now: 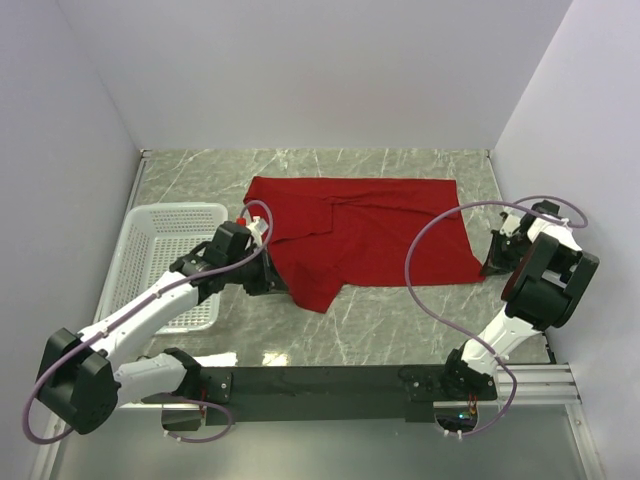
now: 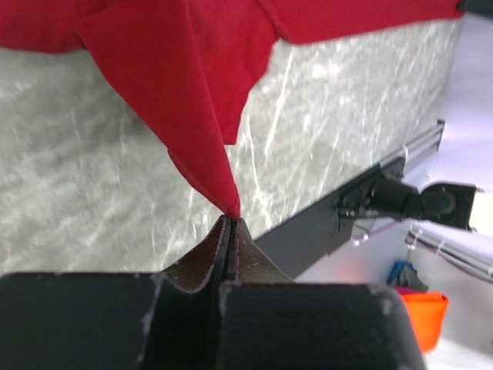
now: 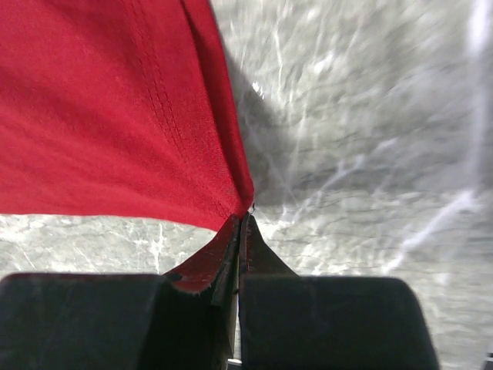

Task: Fold and stack the t-shirts
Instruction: Fold the tshirt

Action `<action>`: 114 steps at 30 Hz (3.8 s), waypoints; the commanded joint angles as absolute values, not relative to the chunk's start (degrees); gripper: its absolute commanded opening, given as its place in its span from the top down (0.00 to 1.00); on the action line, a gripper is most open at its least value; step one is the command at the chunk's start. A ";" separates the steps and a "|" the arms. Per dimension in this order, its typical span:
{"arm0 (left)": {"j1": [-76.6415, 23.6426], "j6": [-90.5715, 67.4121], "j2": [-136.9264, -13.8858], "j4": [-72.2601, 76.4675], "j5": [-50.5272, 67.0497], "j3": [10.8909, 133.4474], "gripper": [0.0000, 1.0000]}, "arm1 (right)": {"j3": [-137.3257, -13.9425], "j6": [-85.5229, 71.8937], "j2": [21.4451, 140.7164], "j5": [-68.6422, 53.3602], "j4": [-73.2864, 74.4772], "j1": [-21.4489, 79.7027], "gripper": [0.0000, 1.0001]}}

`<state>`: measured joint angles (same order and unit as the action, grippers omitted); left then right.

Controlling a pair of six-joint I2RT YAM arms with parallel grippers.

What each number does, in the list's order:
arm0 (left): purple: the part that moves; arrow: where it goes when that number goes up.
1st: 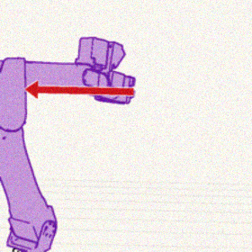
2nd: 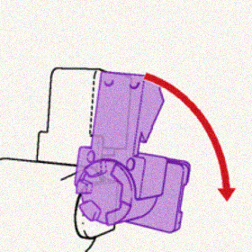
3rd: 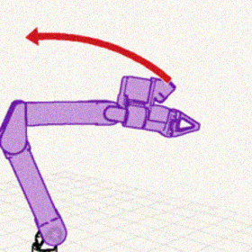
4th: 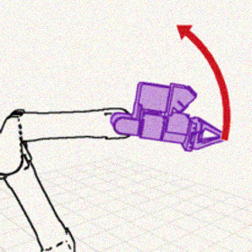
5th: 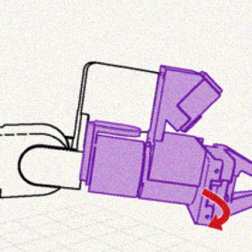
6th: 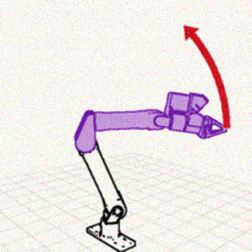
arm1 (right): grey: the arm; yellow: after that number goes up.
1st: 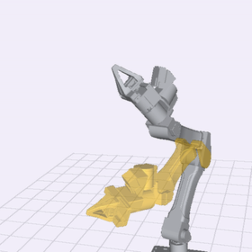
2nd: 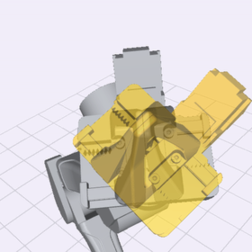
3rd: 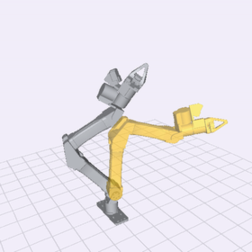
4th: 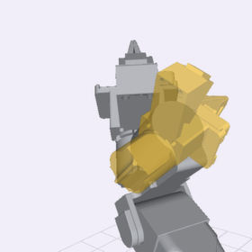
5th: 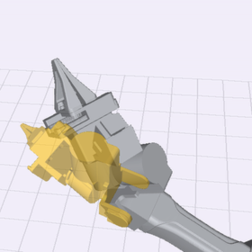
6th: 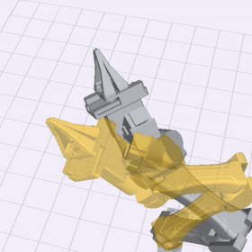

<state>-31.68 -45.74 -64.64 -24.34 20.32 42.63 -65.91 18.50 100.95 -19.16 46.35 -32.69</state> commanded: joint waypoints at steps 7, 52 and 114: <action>-31.55 -45.70 -56.34 -33.21 26.63 45.17 0.99 | -70.31 20.48 101.16 -21.53 48.25 -33.49 1.00; -28.39 -50.71 -64.94 -30.41 26.98 54.40 0.99 | -75.75 21.54 102.39 -35.33 52.91 -30.59 1.00; -10.90 -40.17 -109.42 -25.75 32.70 101.77 0.99 | -101.70 5.89 119.09 -38.23 49.40 -24.96 1.00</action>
